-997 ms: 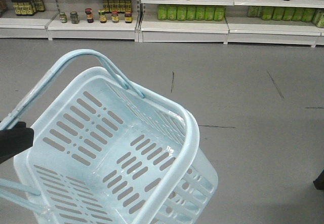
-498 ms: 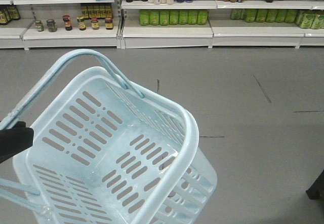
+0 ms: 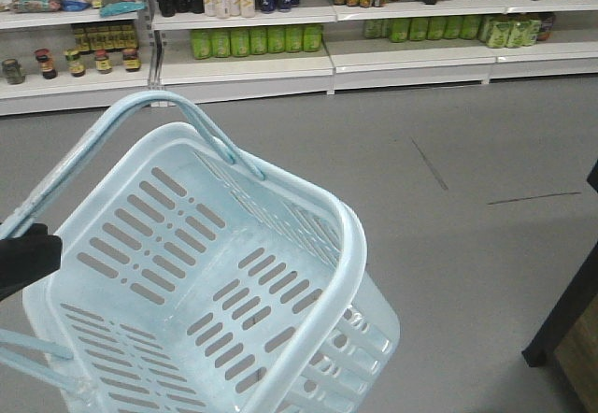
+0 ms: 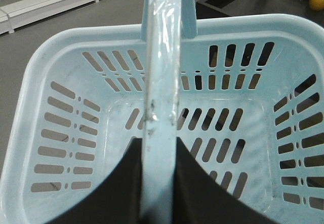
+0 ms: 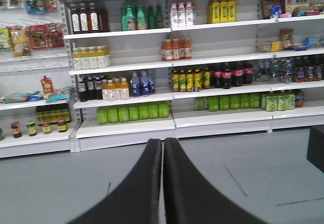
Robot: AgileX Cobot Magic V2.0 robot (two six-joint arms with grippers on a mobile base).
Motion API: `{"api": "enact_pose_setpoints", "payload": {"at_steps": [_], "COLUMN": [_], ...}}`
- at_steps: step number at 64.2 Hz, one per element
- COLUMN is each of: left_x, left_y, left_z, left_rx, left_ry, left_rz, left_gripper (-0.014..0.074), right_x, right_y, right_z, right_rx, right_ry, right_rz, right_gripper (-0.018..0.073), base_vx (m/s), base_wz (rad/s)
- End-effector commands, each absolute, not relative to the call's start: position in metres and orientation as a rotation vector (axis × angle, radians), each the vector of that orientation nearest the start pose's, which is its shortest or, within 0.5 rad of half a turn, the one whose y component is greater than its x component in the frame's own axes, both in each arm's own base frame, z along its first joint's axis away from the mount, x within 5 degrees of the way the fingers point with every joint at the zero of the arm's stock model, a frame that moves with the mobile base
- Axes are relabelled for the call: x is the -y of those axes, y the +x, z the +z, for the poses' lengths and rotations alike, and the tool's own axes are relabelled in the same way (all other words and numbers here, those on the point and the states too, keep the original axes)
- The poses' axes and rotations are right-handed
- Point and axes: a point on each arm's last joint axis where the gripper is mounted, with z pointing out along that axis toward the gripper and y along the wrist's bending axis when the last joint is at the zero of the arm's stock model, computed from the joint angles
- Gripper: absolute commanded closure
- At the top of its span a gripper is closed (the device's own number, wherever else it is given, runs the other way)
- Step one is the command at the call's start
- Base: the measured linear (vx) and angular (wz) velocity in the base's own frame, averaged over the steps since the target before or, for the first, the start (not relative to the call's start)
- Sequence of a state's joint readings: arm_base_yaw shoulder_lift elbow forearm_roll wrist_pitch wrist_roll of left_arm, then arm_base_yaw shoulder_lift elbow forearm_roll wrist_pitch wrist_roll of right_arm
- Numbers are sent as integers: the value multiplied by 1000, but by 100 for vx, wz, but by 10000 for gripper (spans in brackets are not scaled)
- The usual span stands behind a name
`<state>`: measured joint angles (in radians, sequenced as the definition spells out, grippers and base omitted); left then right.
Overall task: Pick three apples into basket with both arms
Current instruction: 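Turn the base toward the table with apples and oranges, basket held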
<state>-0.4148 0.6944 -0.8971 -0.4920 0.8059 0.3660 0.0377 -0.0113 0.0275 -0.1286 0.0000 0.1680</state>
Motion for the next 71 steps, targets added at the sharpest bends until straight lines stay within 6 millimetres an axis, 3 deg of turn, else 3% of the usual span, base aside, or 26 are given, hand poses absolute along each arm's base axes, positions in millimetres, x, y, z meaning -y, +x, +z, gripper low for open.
{"api": "enact_pose_setpoints", "payload": {"at_steps": [1, 71], "left_x": [76, 76], "left_y": [96, 96], "left_z": [407, 407], "left_rx": [-1831, -1831], "left_ry": [569, 569], "left_rz": [-647, -647], "left_gripper": [603, 603], "right_x": [-3, -3], "right_y": [55, 55], "right_z": [207, 207], "right_rx": [-1425, -1425], "right_ry": [-15, -15], "right_rz": [52, 52], "right_gripper": [564, 564], "base_vx": [17, 12], "base_wz": [-38, -51]}}
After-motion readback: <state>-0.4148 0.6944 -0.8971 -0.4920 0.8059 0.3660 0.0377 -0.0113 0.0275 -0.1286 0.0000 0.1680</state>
